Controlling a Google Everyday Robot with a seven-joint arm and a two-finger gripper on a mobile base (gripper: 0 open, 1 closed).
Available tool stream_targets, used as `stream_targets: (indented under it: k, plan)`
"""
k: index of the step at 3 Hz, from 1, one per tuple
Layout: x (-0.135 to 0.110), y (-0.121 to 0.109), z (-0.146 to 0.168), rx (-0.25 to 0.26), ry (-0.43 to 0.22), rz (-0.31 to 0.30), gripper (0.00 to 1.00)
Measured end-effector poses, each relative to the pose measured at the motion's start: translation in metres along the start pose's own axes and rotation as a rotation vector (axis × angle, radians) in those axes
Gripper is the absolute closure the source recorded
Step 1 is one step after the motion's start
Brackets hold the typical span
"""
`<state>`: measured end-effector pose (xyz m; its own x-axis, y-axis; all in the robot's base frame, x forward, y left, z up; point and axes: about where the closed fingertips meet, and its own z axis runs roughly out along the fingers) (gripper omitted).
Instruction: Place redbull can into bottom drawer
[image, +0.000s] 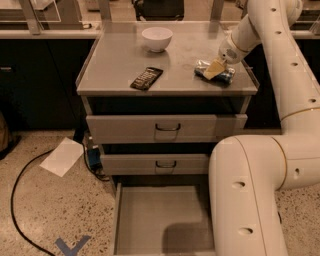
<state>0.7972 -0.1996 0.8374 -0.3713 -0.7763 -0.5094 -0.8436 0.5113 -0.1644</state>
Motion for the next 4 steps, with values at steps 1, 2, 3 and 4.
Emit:
stream_targets:
  k: [1,2,3,4]
  plan:
    - [-0.003,-0.001,-0.015,0.004,-0.050,0.027,1.00]
    - [-0.003,0.009,-0.019,-0.040,-0.091,0.026,1.00]
    - [-0.003,0.009,-0.019,-0.040,-0.091,0.025,1.00]
    - [-0.008,0.017,-0.023,-0.058,-0.095,-0.002,1.00]
